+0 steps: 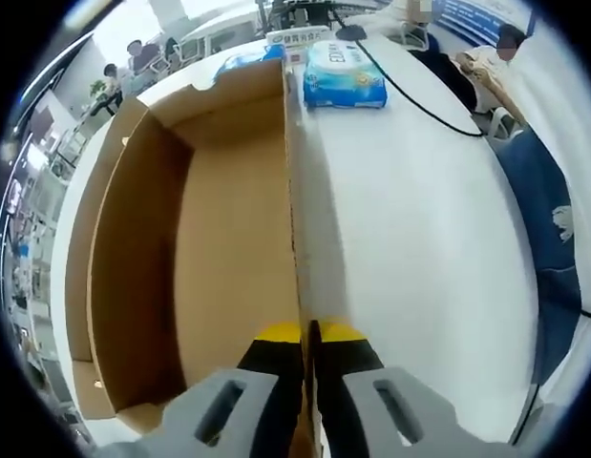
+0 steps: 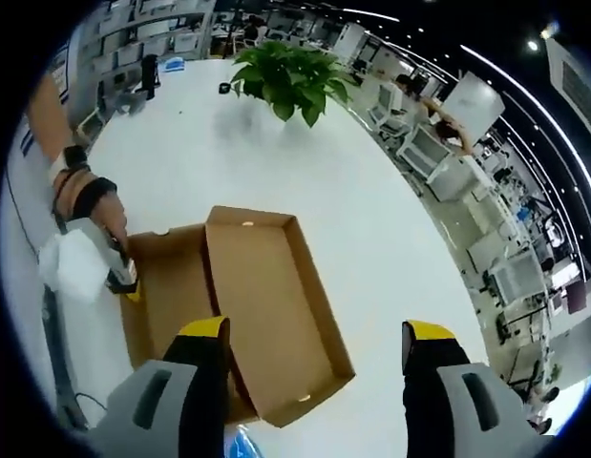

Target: Operate the shoe box by opening the lid, removing the specified soft item, and placing it in the target area until the item is outside and the box remains undamaged.

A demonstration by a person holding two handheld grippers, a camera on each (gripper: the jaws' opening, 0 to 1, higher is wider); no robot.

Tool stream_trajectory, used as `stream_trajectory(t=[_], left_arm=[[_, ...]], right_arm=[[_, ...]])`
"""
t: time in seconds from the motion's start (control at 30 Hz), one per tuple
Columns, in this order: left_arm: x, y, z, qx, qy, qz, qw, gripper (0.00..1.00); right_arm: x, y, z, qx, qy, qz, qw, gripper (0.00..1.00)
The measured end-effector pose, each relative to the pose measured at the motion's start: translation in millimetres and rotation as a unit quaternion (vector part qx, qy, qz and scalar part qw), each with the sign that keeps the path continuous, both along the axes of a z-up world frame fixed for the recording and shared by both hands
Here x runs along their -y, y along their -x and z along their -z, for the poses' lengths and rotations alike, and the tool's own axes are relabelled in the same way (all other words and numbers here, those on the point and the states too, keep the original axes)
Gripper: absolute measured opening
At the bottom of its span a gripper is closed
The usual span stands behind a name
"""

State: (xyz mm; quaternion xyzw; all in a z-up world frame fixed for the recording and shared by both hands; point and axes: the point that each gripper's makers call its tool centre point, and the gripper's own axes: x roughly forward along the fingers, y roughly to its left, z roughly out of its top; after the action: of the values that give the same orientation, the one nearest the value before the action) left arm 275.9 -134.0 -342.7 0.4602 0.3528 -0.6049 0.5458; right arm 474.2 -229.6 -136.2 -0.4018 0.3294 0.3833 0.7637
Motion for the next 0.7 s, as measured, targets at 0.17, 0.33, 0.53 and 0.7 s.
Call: stream_trajectory(t=[0.17,0.33,0.53,0.7], left_arm=[[-1.4,0.8,-0.7,0.008,-0.001,0.008,0.9999,0.02],[-1.7,0.1,-0.9,0.003,0.003,-0.001,1.0,0.01],[-1.6,0.3,-0.6,0.001,0.001,-0.001,1.0,0.01],[-1.8,0.2,-0.3,0.0,-0.002,0.002,1.0,0.01]], right_arm=[[0.8,-8.3,8.9,-0.017,0.024,-0.004,0.9996,0.73],[-3.3,-9.0,21.9,-0.045,0.036,-0.011,0.9983,0.72],[-2.9,-12.3,35.3,-0.07,0.045,-0.022,0.9963,0.67],[2.4,-21.4,47.6,-0.087,0.053,-0.021,0.9946,0.67]])
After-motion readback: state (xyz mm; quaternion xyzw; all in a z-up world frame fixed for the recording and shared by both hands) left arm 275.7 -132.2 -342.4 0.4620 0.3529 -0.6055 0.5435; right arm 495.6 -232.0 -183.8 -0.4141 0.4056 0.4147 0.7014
